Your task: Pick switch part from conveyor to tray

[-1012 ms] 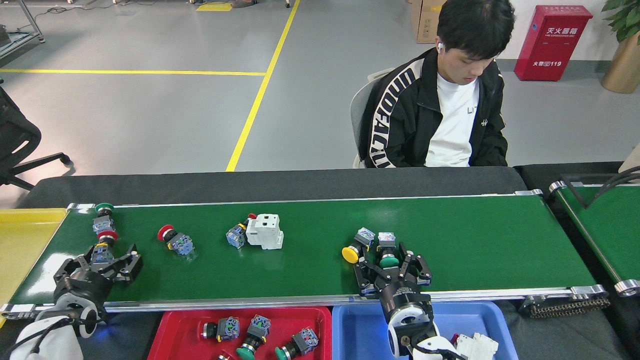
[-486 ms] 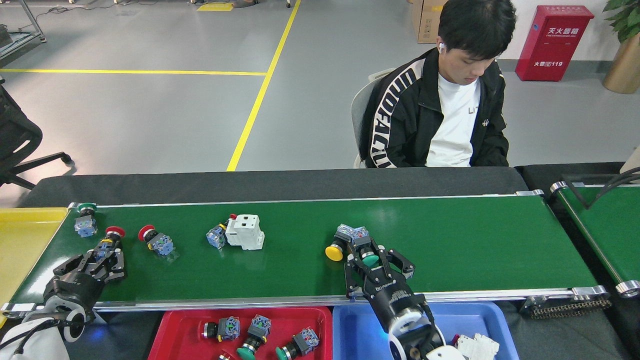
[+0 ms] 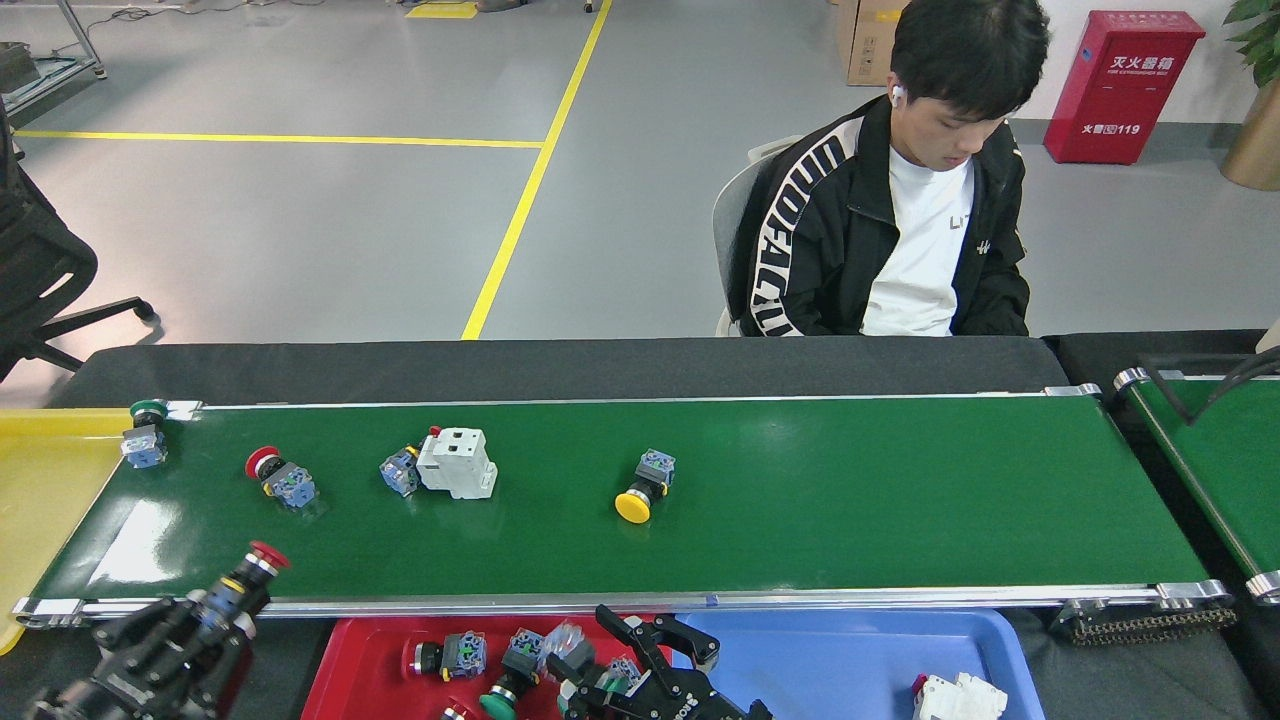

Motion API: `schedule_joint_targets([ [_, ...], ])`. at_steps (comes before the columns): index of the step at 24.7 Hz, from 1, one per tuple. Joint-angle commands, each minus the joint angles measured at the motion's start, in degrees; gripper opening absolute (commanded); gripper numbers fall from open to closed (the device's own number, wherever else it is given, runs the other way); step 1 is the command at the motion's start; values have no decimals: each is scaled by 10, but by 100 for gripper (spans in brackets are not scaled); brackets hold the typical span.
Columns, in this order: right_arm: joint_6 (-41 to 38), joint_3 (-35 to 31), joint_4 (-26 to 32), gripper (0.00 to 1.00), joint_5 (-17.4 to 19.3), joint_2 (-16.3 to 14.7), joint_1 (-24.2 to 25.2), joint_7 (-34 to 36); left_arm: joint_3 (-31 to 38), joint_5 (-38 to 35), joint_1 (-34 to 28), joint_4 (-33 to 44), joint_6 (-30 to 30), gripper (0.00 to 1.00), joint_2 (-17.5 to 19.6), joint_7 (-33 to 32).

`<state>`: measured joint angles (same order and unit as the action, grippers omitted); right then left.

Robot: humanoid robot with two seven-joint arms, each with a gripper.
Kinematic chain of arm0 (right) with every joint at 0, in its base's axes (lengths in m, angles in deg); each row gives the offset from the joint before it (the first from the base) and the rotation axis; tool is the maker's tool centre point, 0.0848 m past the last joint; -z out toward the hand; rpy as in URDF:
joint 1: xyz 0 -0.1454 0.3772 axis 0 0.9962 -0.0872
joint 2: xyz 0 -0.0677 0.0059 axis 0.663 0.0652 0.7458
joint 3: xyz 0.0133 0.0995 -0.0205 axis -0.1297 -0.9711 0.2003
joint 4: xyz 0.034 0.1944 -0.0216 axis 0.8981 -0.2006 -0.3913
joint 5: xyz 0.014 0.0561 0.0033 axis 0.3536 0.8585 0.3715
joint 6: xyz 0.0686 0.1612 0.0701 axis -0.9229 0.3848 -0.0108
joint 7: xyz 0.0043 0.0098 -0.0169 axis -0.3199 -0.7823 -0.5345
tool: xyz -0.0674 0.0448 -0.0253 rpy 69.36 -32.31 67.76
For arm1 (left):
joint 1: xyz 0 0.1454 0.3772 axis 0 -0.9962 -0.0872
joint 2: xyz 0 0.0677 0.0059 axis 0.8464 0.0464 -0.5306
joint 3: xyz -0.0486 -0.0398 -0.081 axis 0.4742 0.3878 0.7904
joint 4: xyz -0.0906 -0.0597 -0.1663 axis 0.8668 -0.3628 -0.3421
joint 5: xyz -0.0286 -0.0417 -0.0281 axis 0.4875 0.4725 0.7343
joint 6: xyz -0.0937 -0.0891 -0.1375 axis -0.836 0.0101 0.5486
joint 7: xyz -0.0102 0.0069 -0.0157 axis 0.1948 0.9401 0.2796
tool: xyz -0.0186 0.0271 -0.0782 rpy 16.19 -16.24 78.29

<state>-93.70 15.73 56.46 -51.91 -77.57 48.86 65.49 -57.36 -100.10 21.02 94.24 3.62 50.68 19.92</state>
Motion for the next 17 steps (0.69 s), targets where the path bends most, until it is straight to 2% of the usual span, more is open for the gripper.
schedule_joint_targets([
  [1,23,-14,10,99,2,6,-6,-1,-34,-24,3,22,-5,3,0,4],
  [3,77,-53,12,99,2,7,-8,-1,-53,-52,-1,37,-5,4,-3,6],
  [4,110,-80,12,99,2,7,-12,1,-60,-58,-2,47,-5,12,0,8],
  [6,153,-131,12,99,3,5,-20,3,-59,-59,-3,55,-5,54,-7,9],
  [7,167,-161,11,99,4,4,-20,3,-58,-58,-3,55,-5,88,-10,9],
  [8,174,-193,11,99,4,3,-20,5,-55,-57,-3,56,-5,100,-16,10],
  [10,175,-262,12,99,5,1,-14,7,-54,-55,-7,56,-5,100,-19,10],
  [12,175,-301,19,99,6,1,-2,16,-40,-41,-13,54,-5,100,-19,10],
  [15,170,-322,62,99,6,-7,81,63,41,-15,-37,49,-5,100,-30,10],
  [17,160,-322,86,99,6,-29,141,88,104,-10,-42,42,-5,100,-58,10],
])
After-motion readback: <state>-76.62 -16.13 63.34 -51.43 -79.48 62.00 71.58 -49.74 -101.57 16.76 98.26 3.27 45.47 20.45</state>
